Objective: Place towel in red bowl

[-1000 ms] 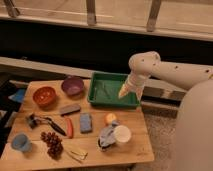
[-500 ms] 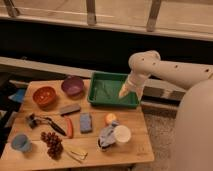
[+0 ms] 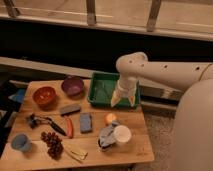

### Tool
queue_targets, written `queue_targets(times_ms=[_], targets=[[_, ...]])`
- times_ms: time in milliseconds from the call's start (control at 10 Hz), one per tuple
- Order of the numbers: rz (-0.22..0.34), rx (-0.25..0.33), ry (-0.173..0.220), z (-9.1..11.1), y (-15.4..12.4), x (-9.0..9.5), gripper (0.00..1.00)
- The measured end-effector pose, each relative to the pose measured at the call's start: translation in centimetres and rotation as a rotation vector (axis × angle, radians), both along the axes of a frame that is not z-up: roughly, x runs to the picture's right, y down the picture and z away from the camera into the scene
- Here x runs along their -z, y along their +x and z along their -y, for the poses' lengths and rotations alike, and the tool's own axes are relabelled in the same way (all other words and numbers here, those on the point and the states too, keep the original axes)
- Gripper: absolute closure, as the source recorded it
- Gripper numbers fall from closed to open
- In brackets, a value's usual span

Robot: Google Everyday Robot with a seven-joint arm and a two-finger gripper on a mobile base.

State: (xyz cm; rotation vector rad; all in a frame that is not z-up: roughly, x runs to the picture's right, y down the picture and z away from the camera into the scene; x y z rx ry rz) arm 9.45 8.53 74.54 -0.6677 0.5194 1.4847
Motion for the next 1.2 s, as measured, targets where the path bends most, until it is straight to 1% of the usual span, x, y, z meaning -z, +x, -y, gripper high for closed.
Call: queue_targets(times_ms=[100, 200, 300, 400, 800, 1100, 1200], targets=[[0.002, 0.003, -0.019, -0.8, -0.2, 0.3, 0.32], [0.008, 0.004, -0.047, -1.9, -0.5, 0.6, 0.32], [0.028, 0.007, -0.065, -2.9, -1.0, 1.1, 0.32], [0.041, 0.013, -0.07, -3.1, -1.4, 1.3, 0.32], [0.044, 0.014, -0.067, -3.1, -1.5, 1.2, 0.32], [0.07, 0.006, -0.085, -4.1, -2.1, 0.7, 0.32], [0.08, -0.001, -0.098, -4.7, -2.1, 0.5, 0.32]])
